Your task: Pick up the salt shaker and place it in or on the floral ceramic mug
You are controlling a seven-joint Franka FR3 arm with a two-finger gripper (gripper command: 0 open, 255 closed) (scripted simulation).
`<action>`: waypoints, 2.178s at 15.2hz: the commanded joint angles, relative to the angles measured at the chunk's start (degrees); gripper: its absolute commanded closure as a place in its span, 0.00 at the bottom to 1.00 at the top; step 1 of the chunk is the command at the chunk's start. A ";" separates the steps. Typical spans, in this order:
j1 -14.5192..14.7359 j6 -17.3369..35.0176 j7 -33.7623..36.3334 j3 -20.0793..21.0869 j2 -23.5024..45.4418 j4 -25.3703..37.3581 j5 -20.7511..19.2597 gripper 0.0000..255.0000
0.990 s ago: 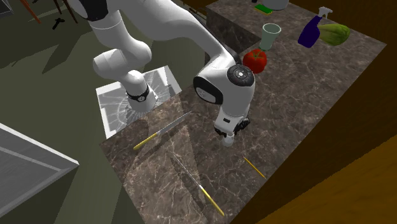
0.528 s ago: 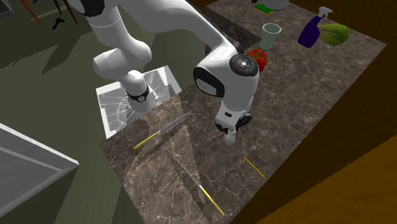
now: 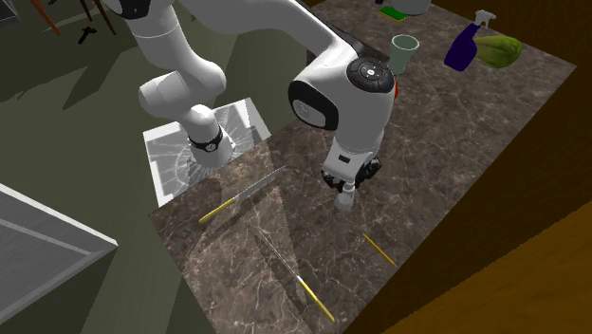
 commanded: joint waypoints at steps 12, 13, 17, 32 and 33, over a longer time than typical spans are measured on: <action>-0.25 -9.96 -0.39 -0.36 -2.65 7.47 0.92 1.00; -0.27 -10.72 -0.38 -0.39 -2.76 8.14 0.95 1.00; -0.32 -13.44 -0.32 -0.46 -3.00 10.64 0.98 1.00; 7.98 -17.44 18.39 10.14 -7.67 11.80 2.92 1.00; 8.52 -17.77 19.85 10.98 -7.46 12.40 2.78 1.00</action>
